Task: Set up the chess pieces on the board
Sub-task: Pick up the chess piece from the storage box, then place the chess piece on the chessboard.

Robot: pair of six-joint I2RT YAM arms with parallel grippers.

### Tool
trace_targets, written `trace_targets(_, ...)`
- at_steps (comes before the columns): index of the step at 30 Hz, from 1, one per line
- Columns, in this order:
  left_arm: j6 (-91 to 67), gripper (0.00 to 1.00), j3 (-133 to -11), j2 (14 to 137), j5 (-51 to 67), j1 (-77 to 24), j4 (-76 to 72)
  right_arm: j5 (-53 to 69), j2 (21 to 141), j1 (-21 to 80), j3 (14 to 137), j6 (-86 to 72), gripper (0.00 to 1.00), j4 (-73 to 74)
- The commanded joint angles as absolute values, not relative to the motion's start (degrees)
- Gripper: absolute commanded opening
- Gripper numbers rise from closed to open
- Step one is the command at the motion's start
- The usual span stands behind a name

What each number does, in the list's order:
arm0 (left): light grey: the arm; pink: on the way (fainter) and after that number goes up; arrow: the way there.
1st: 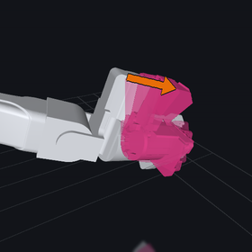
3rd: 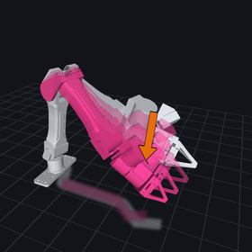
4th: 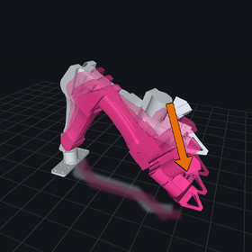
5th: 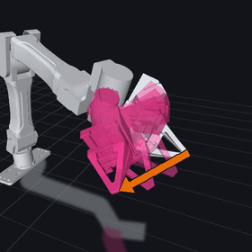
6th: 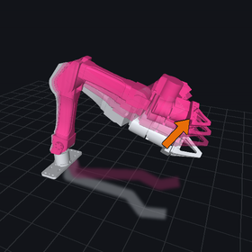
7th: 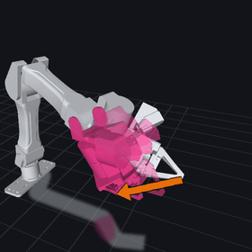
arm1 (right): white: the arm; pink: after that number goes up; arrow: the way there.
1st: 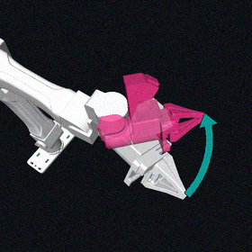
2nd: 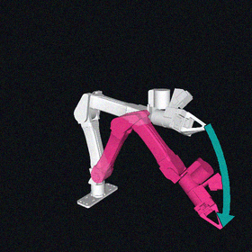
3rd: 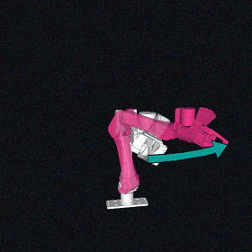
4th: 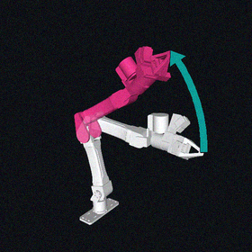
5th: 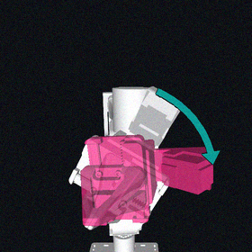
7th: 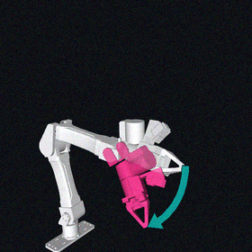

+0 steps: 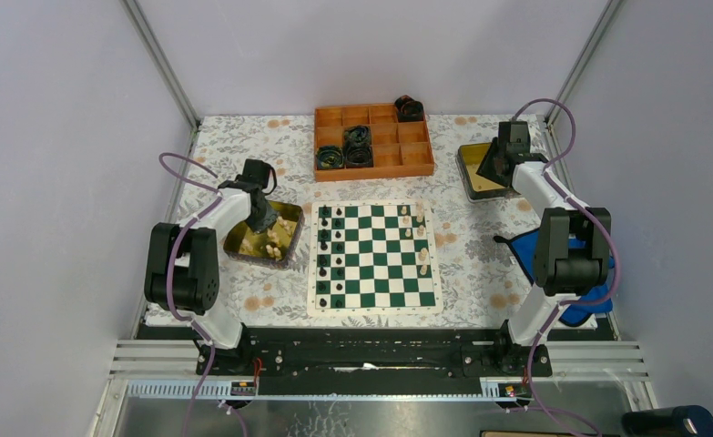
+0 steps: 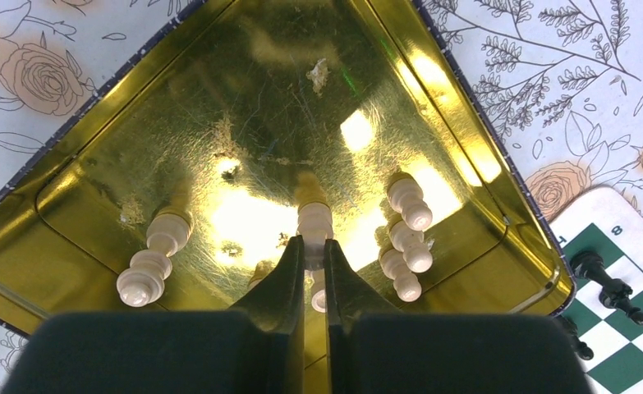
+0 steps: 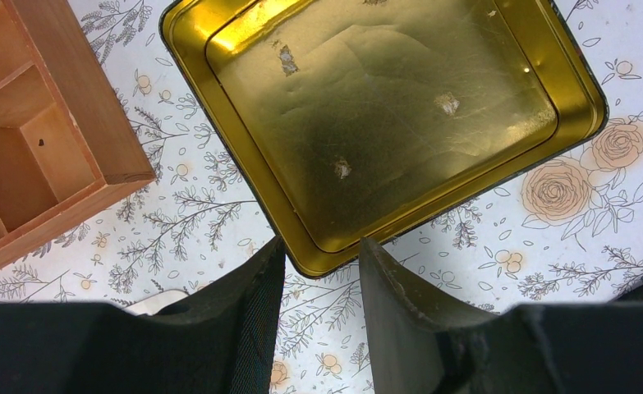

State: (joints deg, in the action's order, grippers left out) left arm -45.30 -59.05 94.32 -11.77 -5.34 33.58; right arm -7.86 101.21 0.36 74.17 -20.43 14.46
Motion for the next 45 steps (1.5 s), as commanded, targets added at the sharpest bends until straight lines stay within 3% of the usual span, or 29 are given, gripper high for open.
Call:
trace_targets(1, -44.13, 0.06, -58.41, 95.19, -12.29, -4.62, 31.78, -8.28, 100.69, 0.35, 74.76, -20.30, 0.45, 13.20)
trace_targets(5, -43.83, 0.00, -58.18, 94.51, -12.46, -4.57, 31.82, -8.54, 100.41, 0.35, 74.71, -20.26, 0.45, 13.18)
trace_targets(21, -37.92, 0.00, -60.94, 85.43, -12.37, -4.65, 30.31, -8.52, 99.53, 0.35, 74.89, -20.30, 0.45, 13.54)
trace_targets(26, -32.29, 0.00, -60.01, 79.66, -5.56, -6.67, 26.40, -8.51, 99.10, 0.33, 75.03, -20.52, 0.45, 13.58)
trace_targets(34, -21.57, 0.00, -62.40, 74.78, -5.27, -27.69, 25.86, -8.52, 98.30, 0.35, 75.07, -21.03, 0.45, 13.86)
trace_targets(45, -15.07, 0.00, -67.02, 80.35, -12.44, -53.62, 27.59, -10.04, 96.24, 0.35, 74.16, -20.94, 0.46, 14.57)
